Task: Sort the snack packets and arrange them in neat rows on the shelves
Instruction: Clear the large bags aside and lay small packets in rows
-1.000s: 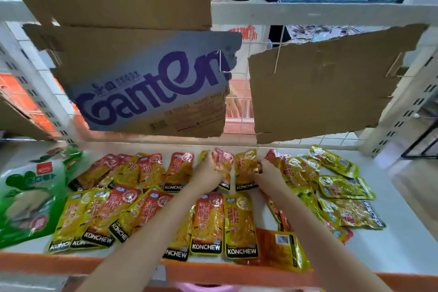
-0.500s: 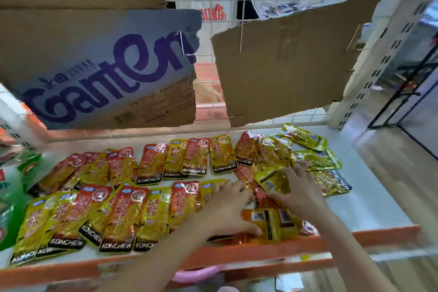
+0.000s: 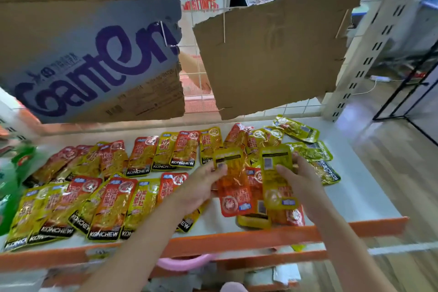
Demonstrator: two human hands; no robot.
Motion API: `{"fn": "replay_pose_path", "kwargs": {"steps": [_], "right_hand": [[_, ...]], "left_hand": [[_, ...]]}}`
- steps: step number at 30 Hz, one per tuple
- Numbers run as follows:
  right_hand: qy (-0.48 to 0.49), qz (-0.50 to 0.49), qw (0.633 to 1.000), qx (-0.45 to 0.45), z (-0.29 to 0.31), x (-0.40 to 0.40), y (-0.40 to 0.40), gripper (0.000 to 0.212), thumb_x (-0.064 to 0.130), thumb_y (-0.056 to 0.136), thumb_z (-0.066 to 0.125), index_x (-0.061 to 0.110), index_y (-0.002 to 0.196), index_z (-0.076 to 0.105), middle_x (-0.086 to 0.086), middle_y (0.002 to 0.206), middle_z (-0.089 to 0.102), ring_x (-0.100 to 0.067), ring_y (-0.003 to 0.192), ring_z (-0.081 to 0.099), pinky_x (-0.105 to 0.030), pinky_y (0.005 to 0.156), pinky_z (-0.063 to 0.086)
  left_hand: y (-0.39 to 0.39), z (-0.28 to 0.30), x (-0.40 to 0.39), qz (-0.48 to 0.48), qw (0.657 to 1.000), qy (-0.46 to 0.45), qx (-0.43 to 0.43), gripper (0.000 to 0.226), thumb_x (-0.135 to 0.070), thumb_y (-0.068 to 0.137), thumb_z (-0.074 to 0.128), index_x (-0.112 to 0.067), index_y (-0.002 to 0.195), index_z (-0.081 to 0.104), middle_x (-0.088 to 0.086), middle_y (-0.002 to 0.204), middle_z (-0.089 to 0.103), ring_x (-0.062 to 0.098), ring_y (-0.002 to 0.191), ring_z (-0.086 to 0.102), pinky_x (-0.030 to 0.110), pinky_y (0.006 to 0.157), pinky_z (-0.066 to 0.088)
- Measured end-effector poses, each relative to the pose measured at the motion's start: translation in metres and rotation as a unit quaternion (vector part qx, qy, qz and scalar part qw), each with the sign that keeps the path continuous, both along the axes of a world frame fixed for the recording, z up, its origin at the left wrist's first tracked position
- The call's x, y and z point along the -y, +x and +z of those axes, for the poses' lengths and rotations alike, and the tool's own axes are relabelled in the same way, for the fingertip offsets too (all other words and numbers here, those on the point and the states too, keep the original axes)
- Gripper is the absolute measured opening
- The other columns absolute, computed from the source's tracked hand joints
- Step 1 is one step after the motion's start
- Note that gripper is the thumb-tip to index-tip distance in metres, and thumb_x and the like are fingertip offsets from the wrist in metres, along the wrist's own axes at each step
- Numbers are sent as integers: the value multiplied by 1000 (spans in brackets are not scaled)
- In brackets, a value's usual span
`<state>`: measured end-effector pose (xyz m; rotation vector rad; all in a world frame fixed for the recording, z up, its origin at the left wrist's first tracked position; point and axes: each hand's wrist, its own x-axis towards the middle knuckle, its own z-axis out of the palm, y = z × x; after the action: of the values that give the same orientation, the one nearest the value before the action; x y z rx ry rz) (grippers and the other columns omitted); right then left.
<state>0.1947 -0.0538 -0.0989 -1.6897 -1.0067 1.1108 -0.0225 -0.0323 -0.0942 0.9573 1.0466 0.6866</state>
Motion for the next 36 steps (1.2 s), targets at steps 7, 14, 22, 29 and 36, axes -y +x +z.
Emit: {"fn": "replay_pose_path", "kwargs": {"steps": [7, 14, 22, 29, 36], "right_hand": [[-36, 48, 966, -251, -24, 2, -41, 28, -3, 85, 58, 10, 109, 53, -7, 90, 69, -21, 74, 66, -39, 64, 53], [7, 120, 963, -241, -31, 4, -32, 31, -9, 84, 56, 15, 104, 55, 2, 87, 73, -17, 77, 70, -34, 62, 57], [37, 58, 955, -289, -32, 5, -37, 34, 1, 88, 57, 26, 110, 56, -8, 105, 70, -31, 97, 66, -51, 85, 52], [7, 39, 973, -227, -11, 6, -40, 15, 18, 88, 61, 3, 87, 61, -12, 86, 60, -24, 81, 56, -37, 76, 44], [27, 24, 981, -188, 1, -2, -29, 15, 3, 89, 57, 12, 84, 45, -2, 48, 39, -10, 35, 32, -14, 34, 20]], "left_hand": [[4, -21, 13, 183, 968, -64, 159, 35, 15, 88, 33, -5, 107, 54, 12, 89, 67, 19, 78, 64, 30, 68, 54], [3, -21, 19, 222, 945, -90, 221, 32, -41, 81, 56, -10, 91, 54, 9, 64, 56, 13, 40, 42, 17, 37, 30], [3, -8, 21, 238, 953, -44, 183, 50, -42, 88, 52, -3, 66, 75, 11, 63, 69, 19, 49, 65, 22, 43, 51], [-2, -8, 21, 235, 953, -104, 163, 41, -34, 84, 47, -3, 89, 73, 14, 73, 71, 20, 55, 67, 22, 48, 53], [-11, 2, 11, 266, 958, -77, 71, 24, -36, 91, 52, -16, 86, 65, 5, 70, 71, 20, 62, 67, 29, 62, 52]]}}
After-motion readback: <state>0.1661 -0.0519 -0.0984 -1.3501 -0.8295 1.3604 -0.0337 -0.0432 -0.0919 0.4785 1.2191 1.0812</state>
